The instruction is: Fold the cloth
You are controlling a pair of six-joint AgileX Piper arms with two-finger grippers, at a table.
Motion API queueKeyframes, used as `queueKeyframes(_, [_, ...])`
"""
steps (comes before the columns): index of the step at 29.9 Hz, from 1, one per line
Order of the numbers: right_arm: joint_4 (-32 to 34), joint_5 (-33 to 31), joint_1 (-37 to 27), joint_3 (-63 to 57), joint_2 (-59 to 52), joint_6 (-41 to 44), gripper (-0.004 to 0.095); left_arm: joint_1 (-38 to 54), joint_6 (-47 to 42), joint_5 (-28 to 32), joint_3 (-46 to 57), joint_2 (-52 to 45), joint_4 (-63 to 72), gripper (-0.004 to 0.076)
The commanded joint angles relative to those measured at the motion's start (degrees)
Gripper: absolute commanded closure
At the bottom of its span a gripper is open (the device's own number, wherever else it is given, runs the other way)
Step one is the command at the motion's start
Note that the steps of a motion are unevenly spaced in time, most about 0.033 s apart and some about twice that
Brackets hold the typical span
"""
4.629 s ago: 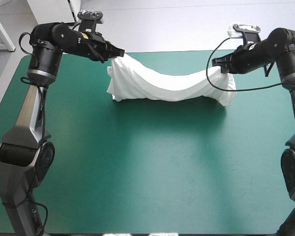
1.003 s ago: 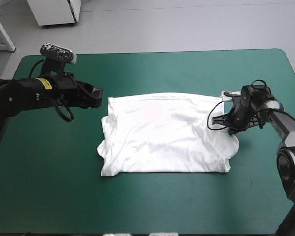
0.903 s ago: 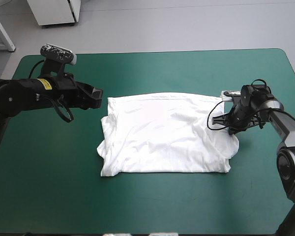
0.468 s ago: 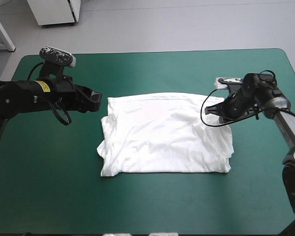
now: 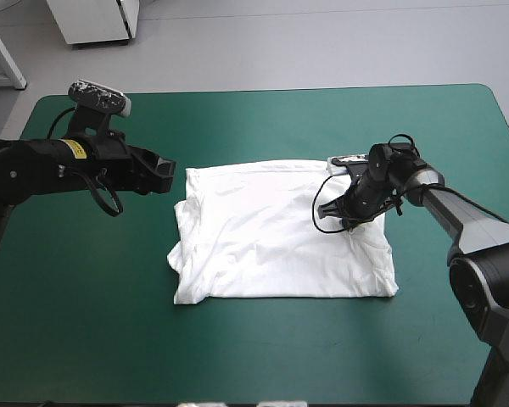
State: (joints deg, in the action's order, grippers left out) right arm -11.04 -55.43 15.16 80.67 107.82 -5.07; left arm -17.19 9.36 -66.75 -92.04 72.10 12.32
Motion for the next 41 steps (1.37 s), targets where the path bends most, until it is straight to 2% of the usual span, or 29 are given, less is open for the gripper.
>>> queueKeyframes(1, [-0.05, 1.10, 0.53, 1.77, -1.78, -2.50, 0.0915, -0.24, 0.34, 2.71, -1.77, -1.49, 0.98, 0.0294])
queueKeyframes(4, [0.25, -1.30, 0.53, 3.83, -2.20, -4.82, 0.0830, -0.24, 0.34, 2.58, -1.77, -1.49, 0.98, 0.0294])
queueKeyframes(8, [0.25, -6.96, 0.41, 9.56, -3.16, -5.64, 0.0588, -0.24, 0.34, 1.43, -1.77, -1.49, 0.98, 0.0294])
queueKeyframes(11, [0.49, -8.98, 0.41, 13.54, -4.79, -4.82, 0.0411, -0.24, 0.34, 0.66, -1.77, -1.49, 0.98, 0.0293])
queueKeyframes(13, [0.86, -10.10, 0.41, 14.85, -6.71, -4.55, 0.0358, -0.24, 0.23, -0.32, -1.77, -1.61, 0.03, 0.0293])
queueKeyframes(16, [2.96, -11.65, 0.41, 14.92, -9.92, -4.55, 0.0358, -0.35, -1.81, -2.88, -1.77, -1.61, -3.55, 0.0293])
queueKeyframes(19, [7.97, -13.39, 0.41, 14.37, -13.68, -2.29, 0.0358, -0.93, -3.15, -4.45, 0.08, -1.61, -7.42, 0.0293])
queueKeyframes(21, [11.44, -14.36, 0.41, 13.77, -16.91, -0.54, 0.0358, -1.47, -4.14, -7.02, 2.78, -1.61, -7.90, 0.0293])
queueKeyframes(23, [14.20, -16.07, 0.41, 13.69, -19.92, 0.47, 0.0358, -2.29, -4.38, -6.92, 6.90, -1.70, -7.95, 0.0293])
queueKeyframes(30, [15.43, -16.07, 0.41, 10.90, -29.82, 2.38, 0.0358, -3.39, -4.25, -6.57, 20.77, -1.70, -8.71, 0.0267])
queueKeyframes(32, [15.43, -16.07, 0.41, 9.10, -32.15, 2.46, 0.0358, -3.39, -4.91, -5.65, 24.70, -1.70, -8.59, 0.0248])
queueKeyframes(38, [17.43, -16.07, 0.41, 1.57, -36.29, 3.78, 0.0358, -3.39, -4.91, 3.93, 34.67, -1.03, -3.50, 0.0244])
queueKeyframes(41, [18.71, -16.07, 0.41, -2.10, -37.54, 5.07, 0.0358, -3.39, -4.91, 6.68, 37.65, 0.18, -2.86, 0.0244])
